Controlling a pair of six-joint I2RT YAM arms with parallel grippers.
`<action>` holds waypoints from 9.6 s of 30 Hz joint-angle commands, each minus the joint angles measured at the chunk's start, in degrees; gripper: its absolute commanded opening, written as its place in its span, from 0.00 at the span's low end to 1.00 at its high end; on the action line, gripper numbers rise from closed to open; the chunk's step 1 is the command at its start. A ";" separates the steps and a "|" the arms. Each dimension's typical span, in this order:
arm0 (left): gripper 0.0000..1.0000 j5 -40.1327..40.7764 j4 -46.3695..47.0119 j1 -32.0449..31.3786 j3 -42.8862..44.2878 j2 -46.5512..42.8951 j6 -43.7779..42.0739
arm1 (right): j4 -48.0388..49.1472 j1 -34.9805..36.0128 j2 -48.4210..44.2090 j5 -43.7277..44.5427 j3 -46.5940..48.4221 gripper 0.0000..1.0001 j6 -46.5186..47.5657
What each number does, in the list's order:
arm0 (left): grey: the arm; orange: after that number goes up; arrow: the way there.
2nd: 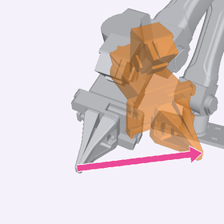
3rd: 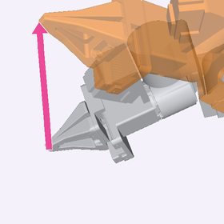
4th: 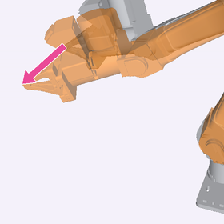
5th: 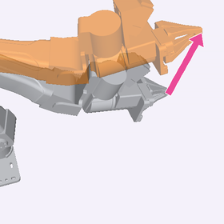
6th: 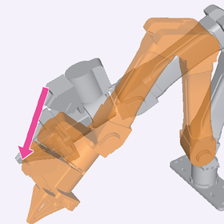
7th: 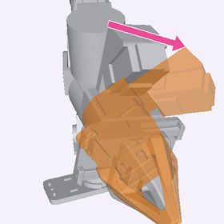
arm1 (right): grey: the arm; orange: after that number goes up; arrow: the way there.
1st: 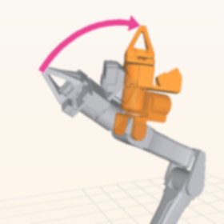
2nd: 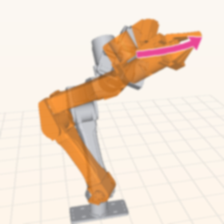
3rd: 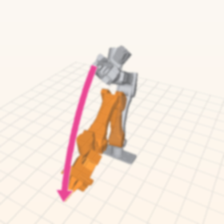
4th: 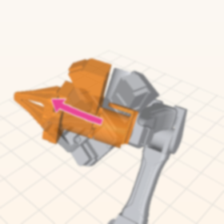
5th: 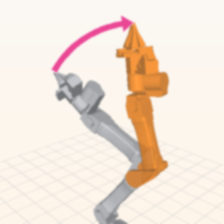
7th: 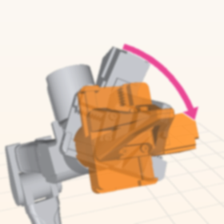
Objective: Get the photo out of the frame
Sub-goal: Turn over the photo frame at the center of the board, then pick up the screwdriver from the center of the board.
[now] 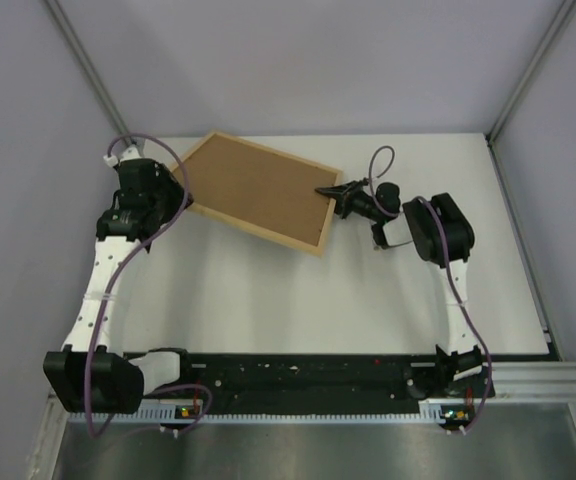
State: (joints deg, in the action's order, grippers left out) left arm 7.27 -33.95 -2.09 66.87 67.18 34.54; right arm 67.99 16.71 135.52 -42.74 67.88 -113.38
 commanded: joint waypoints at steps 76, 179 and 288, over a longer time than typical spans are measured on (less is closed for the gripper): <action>0.99 -30.47 8.38 9.38 -3.85 18.69 -22.33 | -85.82 -6.60 -17.75 14.09 18.16 0.73 98.00; 0.90 -44.27 6.62 -19.79 24.98 31.79 -9.67 | -66.34 24.32 -67.15 43.87 -16.28 0.00 149.94; 0.00 -65.10 20.24 -23.66 14.43 19.13 -0.62 | -77.66 18.01 -70.40 16.55 -10.83 0.63 146.52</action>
State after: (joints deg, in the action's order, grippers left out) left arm -55.11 -17.87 -26.22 80.97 89.60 32.91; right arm -11.99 35.07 65.54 -24.93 56.38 32.80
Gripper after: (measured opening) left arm 0.031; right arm 0.596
